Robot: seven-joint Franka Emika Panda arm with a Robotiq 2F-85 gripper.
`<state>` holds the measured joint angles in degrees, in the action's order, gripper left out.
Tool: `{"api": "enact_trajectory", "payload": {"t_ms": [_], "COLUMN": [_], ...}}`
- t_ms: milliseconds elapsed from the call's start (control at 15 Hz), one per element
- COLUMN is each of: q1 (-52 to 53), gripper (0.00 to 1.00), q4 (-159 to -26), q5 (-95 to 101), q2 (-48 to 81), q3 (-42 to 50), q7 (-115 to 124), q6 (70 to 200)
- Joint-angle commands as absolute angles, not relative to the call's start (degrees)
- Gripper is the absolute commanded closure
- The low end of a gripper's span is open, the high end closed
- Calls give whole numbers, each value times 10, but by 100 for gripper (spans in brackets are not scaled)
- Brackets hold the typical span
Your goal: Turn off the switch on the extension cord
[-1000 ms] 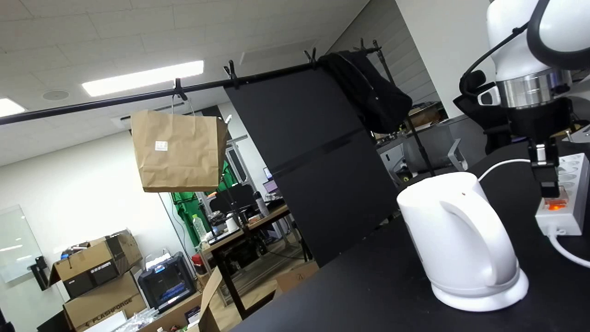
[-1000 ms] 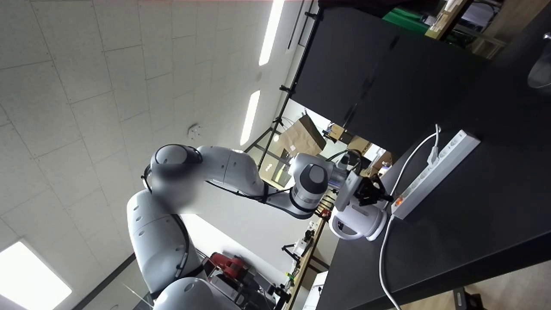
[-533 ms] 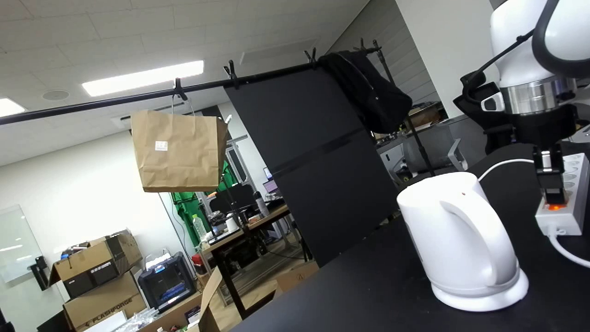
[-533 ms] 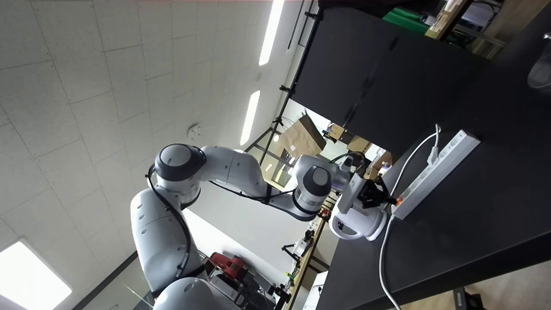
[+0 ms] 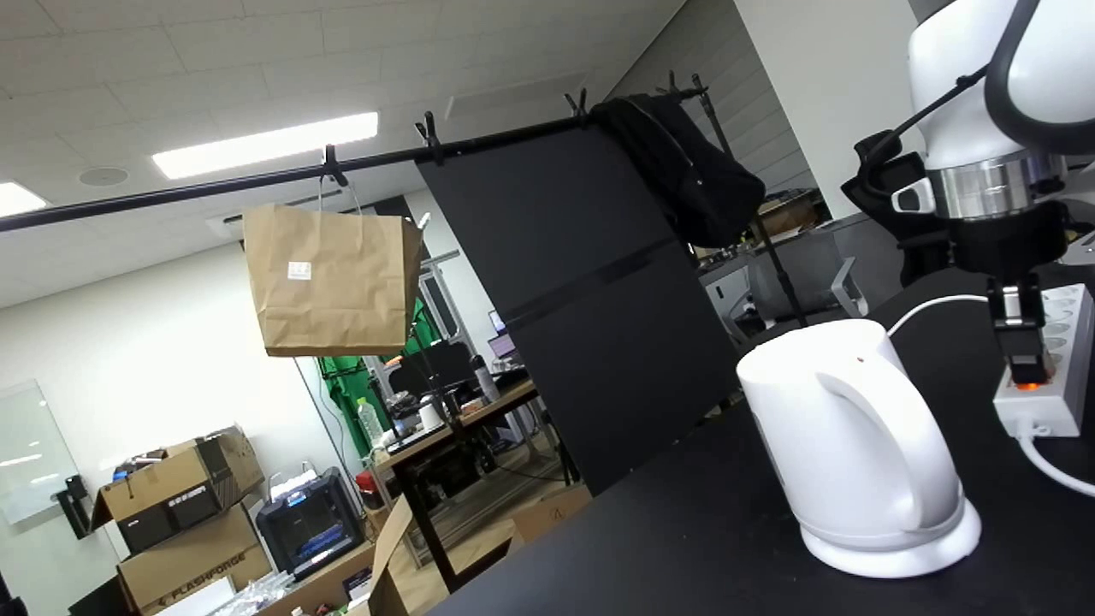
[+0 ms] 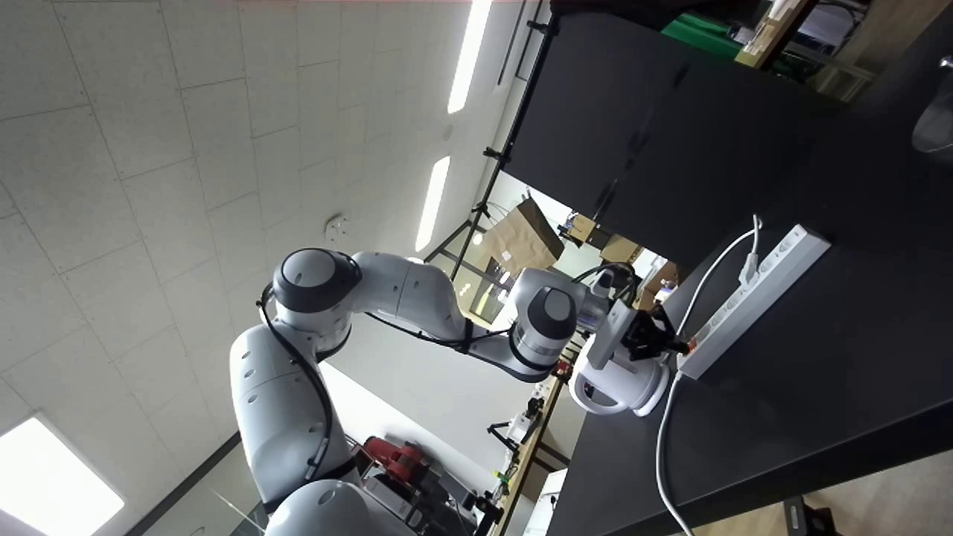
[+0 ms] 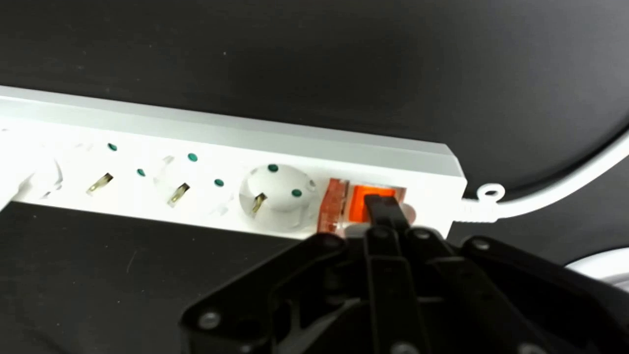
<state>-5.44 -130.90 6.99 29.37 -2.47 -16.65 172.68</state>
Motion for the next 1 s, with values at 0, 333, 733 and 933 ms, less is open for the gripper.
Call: {"api": "enact_trajectory", "payload": {"t_ms": [0,333,733,933], "q1": [-55,-51,-57,-62], "gripper": [100,100,100,100], "q4": [-1290,-1281,-1240,-1192], "q5": [79,83,77,65], "q2": [306,317,322,334], "q3": [-22,-19,-29,-36], "q7": [-162,-162,-166,-176], "q6": [1730,1727,1631,1554]}}
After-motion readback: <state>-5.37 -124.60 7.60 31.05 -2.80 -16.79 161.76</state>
